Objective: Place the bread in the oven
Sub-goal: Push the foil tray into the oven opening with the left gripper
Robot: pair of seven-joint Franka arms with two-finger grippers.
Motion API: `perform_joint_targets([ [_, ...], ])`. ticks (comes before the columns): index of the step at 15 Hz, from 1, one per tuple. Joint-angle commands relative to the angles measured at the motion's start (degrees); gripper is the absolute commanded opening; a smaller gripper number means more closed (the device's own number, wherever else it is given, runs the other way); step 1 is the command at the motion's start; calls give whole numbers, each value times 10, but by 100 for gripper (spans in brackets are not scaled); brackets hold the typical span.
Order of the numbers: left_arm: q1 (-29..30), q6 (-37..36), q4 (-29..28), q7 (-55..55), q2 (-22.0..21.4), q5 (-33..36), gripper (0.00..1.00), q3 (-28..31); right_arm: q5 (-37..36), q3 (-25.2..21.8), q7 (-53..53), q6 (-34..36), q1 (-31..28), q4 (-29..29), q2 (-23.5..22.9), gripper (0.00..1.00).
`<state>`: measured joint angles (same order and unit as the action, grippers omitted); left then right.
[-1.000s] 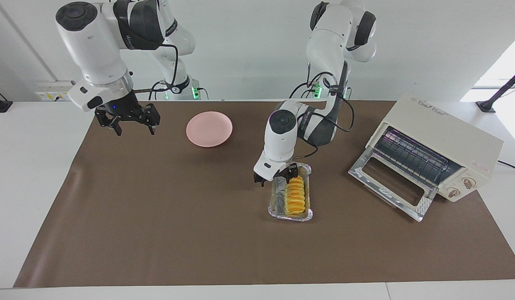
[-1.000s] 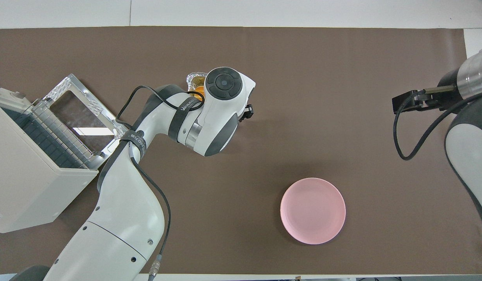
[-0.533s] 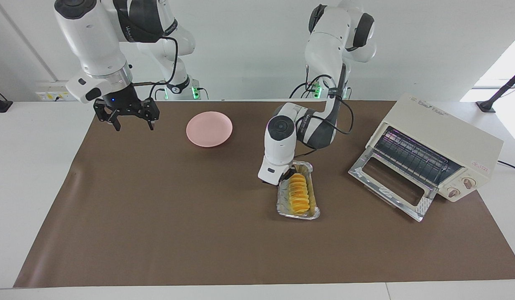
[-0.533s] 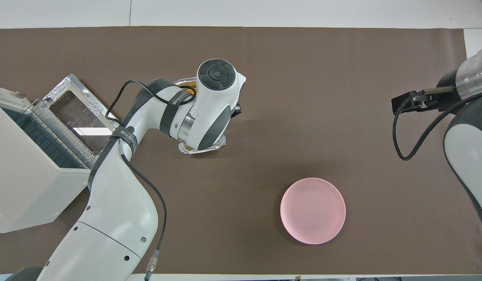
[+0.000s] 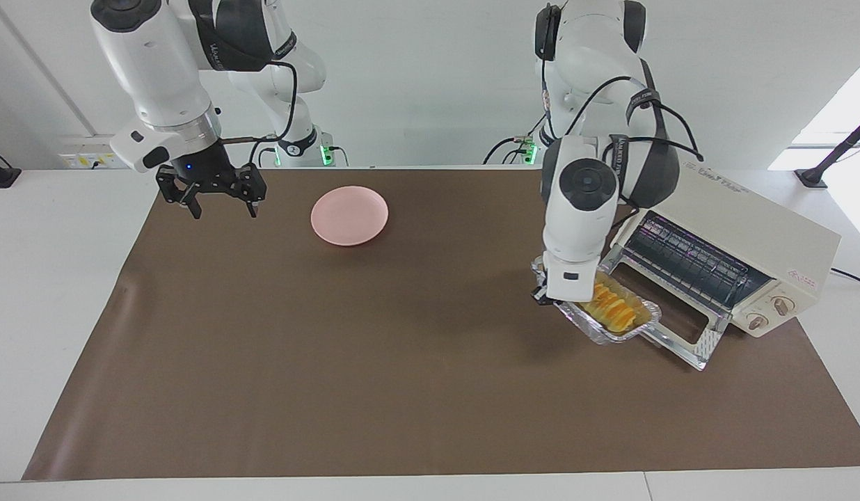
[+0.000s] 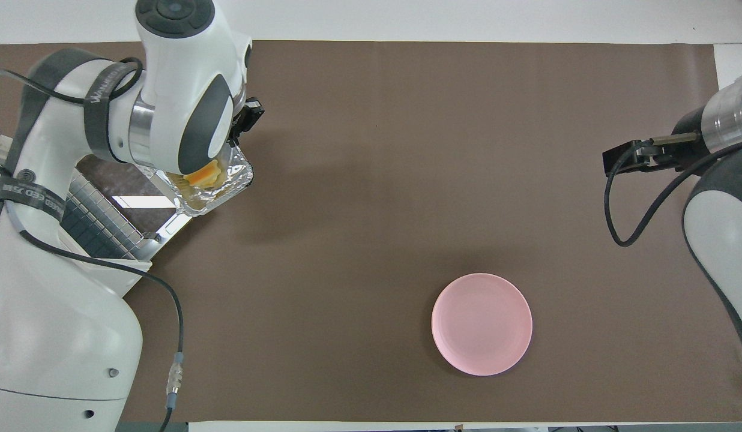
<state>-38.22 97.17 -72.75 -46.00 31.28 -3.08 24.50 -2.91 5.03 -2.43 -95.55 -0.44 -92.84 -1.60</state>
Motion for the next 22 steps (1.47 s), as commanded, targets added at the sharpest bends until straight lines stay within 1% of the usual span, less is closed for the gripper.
perform_joint_targets([
  [1,16,-8,-2,-1,5,-4,0,41,-6,7,14,2,-10,-9,8,100],
  [3,56,-8,-7,1,5,-3,0,42,-6,7,14,2,-10,-9,8,100],
  [5,81,-8,-28,11,1,-3,0,42,-6,7,14,2,-10,-9,8,100],
  [6,87,-14,-33,13,-2,-3,0,42,-6,7,14,2,-10,-9,8,100],
  [8,97,-46,-51,18,-15,-3,0,42,-6,7,14,2,-10,-9,8,100],
  [11,108,-103,-65,64,-24,-3,0,42,-6,7,14,2,-10,-9,8,100],
  [13,108,-113,-85,65,-32,-3,0,43,-6,7,14,2,-10,-9,8,100],
  [15,108,-103,-122,68,-48,1,0,44,-6,7,14,2,-10,-9,8,100],
  [17,108,-87,-150,80,-60,44,0,44,-6,6,14,2,-10,-9,8,100],
  [20,112,-56,-171,81,-67,54,0,45,-6,6,14,2,-10,-9,8,100],
  [22,119,-32,-198,80,-78,55,0,47,-6,7,14,2,-10,-9,8,100],
])
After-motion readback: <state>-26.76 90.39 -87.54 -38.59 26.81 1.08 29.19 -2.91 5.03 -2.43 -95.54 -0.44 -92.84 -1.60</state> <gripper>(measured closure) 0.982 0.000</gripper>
